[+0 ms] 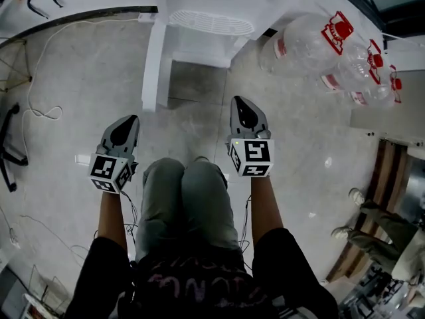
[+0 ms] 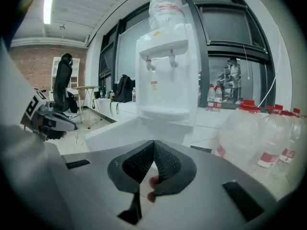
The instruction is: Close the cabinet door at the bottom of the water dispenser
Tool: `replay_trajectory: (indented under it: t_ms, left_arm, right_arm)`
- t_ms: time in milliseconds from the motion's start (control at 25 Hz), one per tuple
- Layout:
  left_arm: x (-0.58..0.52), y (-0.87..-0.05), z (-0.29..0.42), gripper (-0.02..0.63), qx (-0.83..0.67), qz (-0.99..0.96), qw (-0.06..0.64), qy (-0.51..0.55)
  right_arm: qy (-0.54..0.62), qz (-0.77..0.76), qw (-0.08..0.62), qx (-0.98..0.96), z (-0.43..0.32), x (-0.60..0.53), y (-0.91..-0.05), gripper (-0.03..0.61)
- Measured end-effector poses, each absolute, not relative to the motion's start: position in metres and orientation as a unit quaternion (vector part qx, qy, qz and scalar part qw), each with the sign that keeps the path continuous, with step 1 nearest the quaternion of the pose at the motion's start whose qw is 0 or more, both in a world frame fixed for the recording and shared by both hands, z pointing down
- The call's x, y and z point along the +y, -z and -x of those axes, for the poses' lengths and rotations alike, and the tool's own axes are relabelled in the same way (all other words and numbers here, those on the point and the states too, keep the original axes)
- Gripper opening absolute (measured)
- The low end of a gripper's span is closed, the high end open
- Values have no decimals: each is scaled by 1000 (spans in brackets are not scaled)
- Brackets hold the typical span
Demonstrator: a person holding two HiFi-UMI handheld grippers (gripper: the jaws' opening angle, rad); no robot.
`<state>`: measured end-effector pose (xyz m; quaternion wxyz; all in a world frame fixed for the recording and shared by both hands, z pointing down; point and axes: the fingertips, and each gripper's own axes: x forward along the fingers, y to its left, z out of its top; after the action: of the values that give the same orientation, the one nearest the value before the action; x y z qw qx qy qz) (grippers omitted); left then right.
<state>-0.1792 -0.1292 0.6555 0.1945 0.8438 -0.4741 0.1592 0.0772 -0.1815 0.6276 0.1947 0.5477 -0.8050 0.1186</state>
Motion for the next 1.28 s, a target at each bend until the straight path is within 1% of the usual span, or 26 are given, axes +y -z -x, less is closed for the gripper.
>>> replay_trajectory:
  t_ms: [480, 520, 560, 600, 760, 840, 1080, 1280]
  left_arm:
    - [-133, -747, 176, 18, -430, -873, 162, -165]
    - [-134, -754, 175, 32, -425, -875, 162, -165]
    - [-135, -759, 174, 84, -418, -879, 161, -165]
    - [-135, -765, 172, 119, -411, -882, 159, -165]
    - [-137, -786, 168, 179, -392, -890, 154, -173]
    - [-140, -794, 165, 195, -384, -894, 151, -177]
    - [-152, -807, 154, 195, -351, -906, 132, -197]
    - [-152, -807, 137, 176, -327, -916, 122, -198]
  right_arm:
    - [-111, -557, 192, -800, -86, -178, -725, 12]
    - [-111, -559, 192, -799, -88, -177, -733, 12]
    - [-113, -561, 192, -797, -90, -177, -741, 12]
    - [-114, -562, 191, -797, -91, -176, -749, 12]
    - [-115, -560, 191, -798, -90, -173, -774, 12]
    - [-118, -560, 192, -797, -90, -170, -784, 12]
    - [-129, -560, 199, -794, -93, -162, -805, 12]
    - [-136, -571, 198, -785, -105, -157, -813, 14]
